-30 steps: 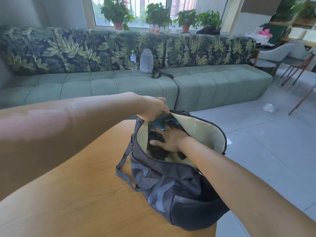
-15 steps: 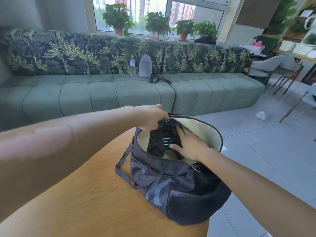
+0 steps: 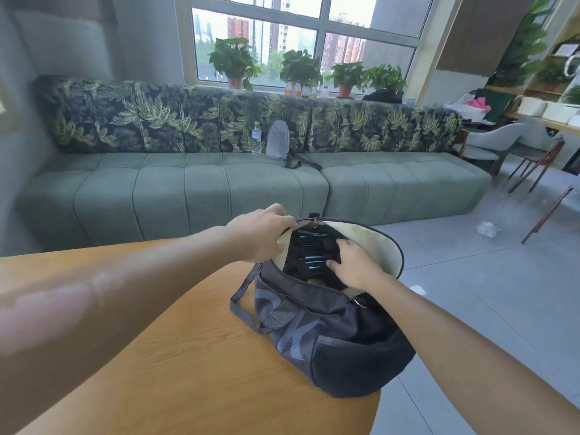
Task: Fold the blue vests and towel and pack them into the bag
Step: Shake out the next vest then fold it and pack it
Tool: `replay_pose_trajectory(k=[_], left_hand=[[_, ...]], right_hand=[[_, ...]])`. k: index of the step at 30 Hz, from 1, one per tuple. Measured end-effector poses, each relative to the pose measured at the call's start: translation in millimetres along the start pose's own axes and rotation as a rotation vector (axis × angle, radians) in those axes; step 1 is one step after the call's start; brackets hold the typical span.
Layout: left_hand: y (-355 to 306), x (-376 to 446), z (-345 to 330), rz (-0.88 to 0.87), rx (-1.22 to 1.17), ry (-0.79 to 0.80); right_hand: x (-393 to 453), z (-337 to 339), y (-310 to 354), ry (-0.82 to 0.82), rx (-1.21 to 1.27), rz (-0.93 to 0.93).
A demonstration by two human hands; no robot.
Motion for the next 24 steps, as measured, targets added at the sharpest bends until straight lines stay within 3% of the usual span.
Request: replay_pose_trajectory(k=[6,10,18,24], left_hand=[[19,-69,-7,0.078,-0.109,-0.159],[47,-137,-36,0.185,-0.233,-0.225],[125,-294,-127,0.406,-0.377,-0.248],[199,-418,-203,0.603,-0.389,-0.193]], right_hand=[[-59,13,53,-0.211,0.179,0.084],[-117,8,102,-0.315,0.272,0.267],[-202,-53,195,-0.317,0.255,0.525],[-223,-123,266,-0.082,0.274,0.555]])
Point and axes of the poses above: each hand's wrist, its own x-axis towards the middle knuckle, its own z-axis out of the back of the hand, y = z × x, the point moved 7 cm from there along x, towards the middle knuckle, and after that the axes turned 9 degrees about y, right-handed, at the moved point
